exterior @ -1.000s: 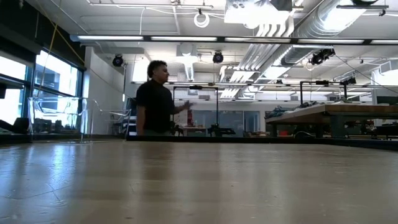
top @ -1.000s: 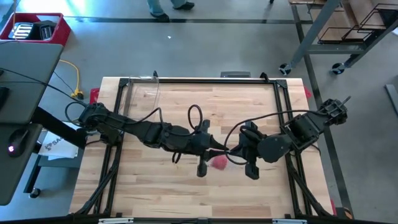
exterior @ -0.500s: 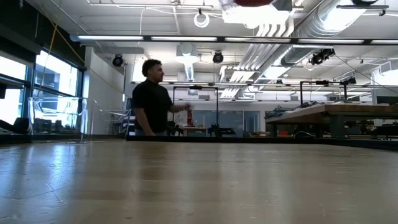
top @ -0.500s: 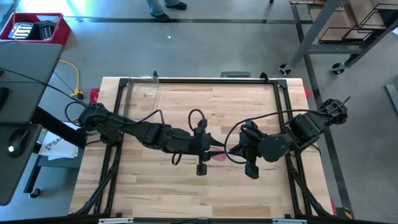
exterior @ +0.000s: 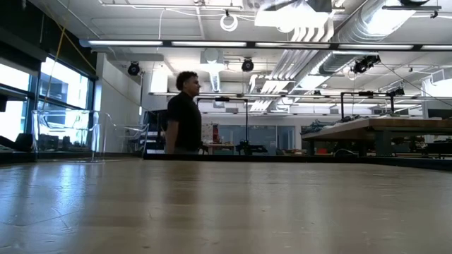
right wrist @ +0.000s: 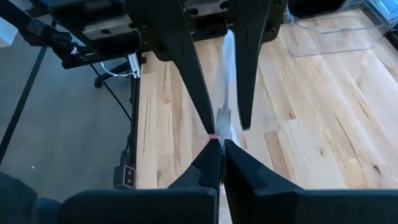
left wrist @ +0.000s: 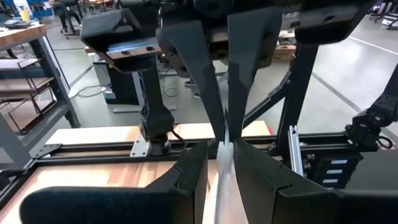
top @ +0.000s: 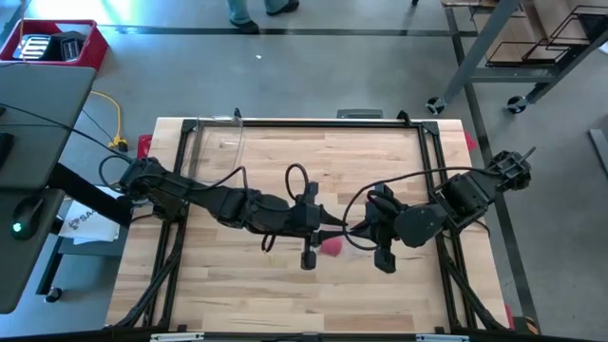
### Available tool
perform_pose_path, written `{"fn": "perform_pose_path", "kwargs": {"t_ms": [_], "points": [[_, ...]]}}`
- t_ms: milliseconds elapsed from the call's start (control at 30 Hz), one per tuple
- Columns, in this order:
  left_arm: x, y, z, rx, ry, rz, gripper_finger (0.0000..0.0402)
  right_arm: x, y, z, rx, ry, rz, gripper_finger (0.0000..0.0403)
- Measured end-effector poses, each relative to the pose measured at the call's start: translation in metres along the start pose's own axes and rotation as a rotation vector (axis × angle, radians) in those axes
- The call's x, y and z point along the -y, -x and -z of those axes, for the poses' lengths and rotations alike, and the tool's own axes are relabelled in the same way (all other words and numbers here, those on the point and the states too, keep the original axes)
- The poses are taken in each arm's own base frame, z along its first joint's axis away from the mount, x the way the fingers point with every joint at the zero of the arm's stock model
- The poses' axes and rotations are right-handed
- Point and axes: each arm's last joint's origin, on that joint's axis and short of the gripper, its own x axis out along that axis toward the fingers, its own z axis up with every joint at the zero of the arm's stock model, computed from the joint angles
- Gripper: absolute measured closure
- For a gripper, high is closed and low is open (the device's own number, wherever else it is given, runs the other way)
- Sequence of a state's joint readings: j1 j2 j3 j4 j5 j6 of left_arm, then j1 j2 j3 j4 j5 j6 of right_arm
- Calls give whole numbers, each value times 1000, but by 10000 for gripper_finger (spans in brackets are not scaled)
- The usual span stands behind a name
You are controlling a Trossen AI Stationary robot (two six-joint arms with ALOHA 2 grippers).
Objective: Roll bandage
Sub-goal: Close the transparent zip bag
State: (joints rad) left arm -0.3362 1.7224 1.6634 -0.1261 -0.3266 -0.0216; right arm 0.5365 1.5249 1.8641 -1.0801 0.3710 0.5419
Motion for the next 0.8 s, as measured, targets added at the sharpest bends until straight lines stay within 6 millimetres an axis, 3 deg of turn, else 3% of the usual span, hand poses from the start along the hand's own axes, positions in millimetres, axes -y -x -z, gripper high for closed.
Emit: {"fn": "perform_pose_path", "kwargs": {"t_ms": [367,667,800], "points": [[0,-1,0,5,-22,8,331,0,0,0,1,-8,0,403],[0,-1,0,-1,-26,9,383,0,0,0,0,-8,2,403],[-1,-1,1,-12,-30,8,383,0,0,0,0,-11,2,403]]}}
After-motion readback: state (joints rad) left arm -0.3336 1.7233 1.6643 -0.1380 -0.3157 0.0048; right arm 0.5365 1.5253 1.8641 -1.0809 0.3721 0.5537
